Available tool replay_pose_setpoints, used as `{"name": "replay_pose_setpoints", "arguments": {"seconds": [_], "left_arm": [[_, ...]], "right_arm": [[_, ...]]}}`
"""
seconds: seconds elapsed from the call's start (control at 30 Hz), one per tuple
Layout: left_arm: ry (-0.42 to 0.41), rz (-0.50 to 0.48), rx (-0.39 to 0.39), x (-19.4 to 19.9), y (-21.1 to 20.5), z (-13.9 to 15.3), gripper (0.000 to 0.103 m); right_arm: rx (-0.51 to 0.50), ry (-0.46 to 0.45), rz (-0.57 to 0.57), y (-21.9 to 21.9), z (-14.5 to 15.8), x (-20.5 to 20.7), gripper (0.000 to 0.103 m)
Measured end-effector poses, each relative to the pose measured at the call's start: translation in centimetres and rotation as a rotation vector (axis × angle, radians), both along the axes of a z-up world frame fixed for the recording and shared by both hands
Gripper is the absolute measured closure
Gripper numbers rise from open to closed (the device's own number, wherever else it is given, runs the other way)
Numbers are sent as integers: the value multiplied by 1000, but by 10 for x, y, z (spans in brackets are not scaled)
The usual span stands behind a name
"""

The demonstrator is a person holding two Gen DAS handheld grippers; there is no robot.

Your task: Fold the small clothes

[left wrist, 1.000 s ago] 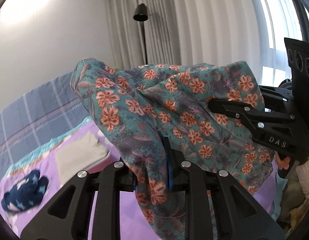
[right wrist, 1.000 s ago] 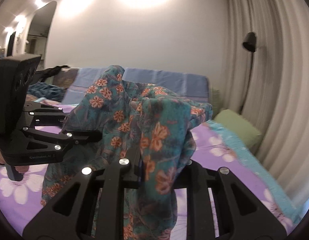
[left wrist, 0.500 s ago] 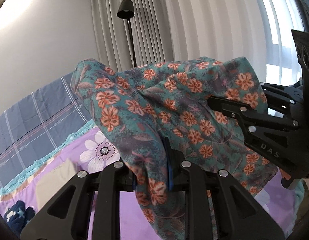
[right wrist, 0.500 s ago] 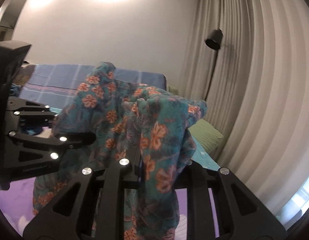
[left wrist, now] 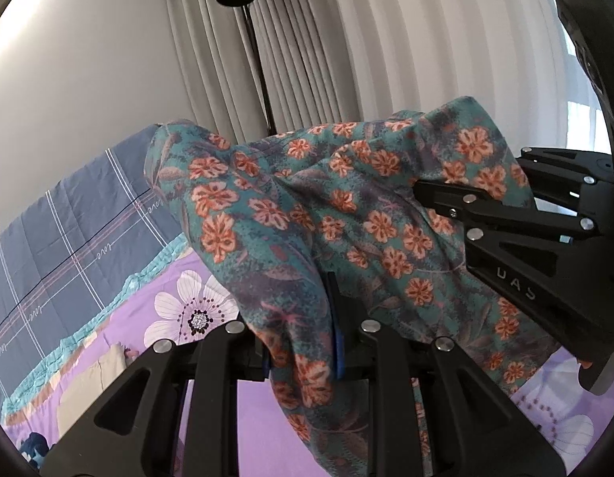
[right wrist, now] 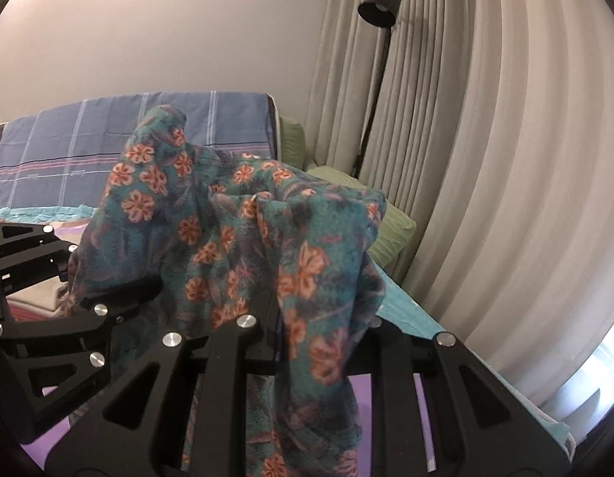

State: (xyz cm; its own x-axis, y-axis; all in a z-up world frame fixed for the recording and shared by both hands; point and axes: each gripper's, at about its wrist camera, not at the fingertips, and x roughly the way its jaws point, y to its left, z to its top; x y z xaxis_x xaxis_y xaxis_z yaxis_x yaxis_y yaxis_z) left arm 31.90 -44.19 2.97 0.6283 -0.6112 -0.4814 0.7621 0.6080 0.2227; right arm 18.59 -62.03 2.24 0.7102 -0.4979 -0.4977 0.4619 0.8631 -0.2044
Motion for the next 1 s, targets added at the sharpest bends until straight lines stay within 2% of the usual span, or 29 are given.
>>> {"name": "replay_pose_setpoints", "arguments": {"seconds": [0.17,0.27,0.3,0.33,0.37,0.4,0.43,0.47,0.5,0.53,0.6,0.63,0.7,0.8,0.9,1.0], "left_arm": [[-11,14,16,12,-8,-11,78],[-46,74,61,17,-20,-26,62],[-63,111,84,20,-22,-34,52],[-92,160,101,22,-23,-40,38],[-111,198,111,22,-22,-44,33],[-108,221,119,24,-21,-50,30],[-54,216,127,28,-19,-60,29],[13,202,138,31,-18,-69,29],[88,168,159,32,-17,-83,29],[116,145,191,31,-18,-94,29],[142,91,300,20,-25,-127,29],[122,93,308,16,-25,-134,29],[84,105,314,11,-24,-137,30],[112,119,317,9,-26,-137,31],[142,141,297,13,-22,-138,31],[159,161,262,21,-16,-138,29]], "right_arm": [[0,24,-34,-6,-15,12,84],[-5,36,-78,-14,-27,27,84],[-12,39,-96,-11,-29,28,81],[-32,48,-147,-15,-39,33,80],[-47,55,-187,-19,-45,35,66],[-65,67,-249,-22,-54,37,41],[-53,103,-313,-29,-70,38,34],[-19,136,-325,-34,-80,39,34],[62,193,-332,-44,-98,38,35],[128,241,-338,-51,-115,37,36],[228,349,-345,-62,-148,36,36],[317,365,-347,-70,-162,31,36],[368,321,-362,-79,-162,22,33],[364,324,-380,-76,-163,22,29],[279,363,-404,-72,-167,29,23],[200,380,-426,-64,-161,25,22]]}}
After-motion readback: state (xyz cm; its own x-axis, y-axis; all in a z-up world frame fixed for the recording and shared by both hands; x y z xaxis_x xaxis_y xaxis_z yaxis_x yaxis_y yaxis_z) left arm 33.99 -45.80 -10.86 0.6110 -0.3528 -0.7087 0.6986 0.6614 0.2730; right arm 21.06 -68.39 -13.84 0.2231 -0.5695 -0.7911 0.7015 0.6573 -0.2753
